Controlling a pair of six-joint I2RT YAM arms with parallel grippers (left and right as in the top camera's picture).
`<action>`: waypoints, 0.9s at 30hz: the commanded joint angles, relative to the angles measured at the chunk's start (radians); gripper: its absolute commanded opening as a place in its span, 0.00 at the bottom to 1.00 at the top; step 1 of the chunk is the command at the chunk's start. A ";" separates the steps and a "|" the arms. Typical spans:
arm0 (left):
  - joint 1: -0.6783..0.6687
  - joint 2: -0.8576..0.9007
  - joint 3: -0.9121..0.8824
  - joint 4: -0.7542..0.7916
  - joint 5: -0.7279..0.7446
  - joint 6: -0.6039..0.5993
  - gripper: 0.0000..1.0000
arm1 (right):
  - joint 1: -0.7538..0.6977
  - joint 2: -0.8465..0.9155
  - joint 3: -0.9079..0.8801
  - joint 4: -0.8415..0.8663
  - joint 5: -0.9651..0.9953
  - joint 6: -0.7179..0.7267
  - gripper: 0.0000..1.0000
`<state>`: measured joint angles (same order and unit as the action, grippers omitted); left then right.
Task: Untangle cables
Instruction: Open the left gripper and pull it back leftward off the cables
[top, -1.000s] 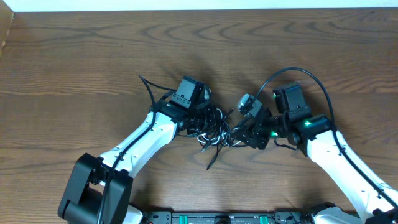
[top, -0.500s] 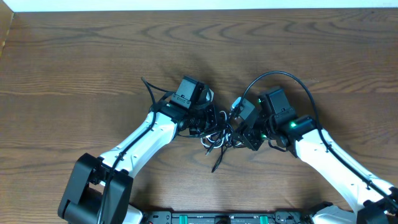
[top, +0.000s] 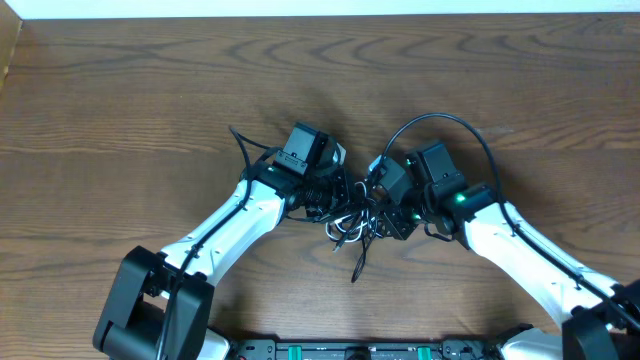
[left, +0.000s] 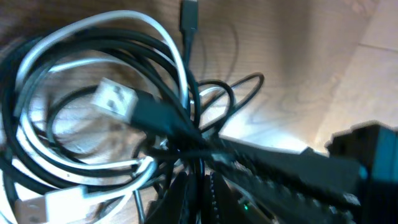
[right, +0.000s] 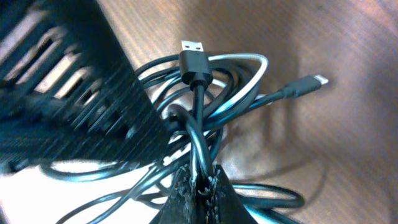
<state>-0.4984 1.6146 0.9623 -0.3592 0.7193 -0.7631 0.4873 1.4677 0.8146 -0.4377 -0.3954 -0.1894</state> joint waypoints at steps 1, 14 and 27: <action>0.005 0.007 0.007 0.003 -0.145 -0.032 0.07 | -0.021 -0.077 -0.004 -0.047 -0.061 0.027 0.01; 0.018 0.007 0.007 0.029 -0.415 -0.081 0.07 | -0.066 -0.200 -0.005 -0.254 -0.543 -0.270 0.01; 0.174 0.005 0.058 -0.076 0.101 0.356 0.11 | -0.134 -0.198 -0.005 -0.192 -0.517 -0.217 0.01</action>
<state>-0.3748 1.6161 0.9688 -0.4187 0.5957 -0.5934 0.3691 1.2778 0.8101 -0.6350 -0.8745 -0.4244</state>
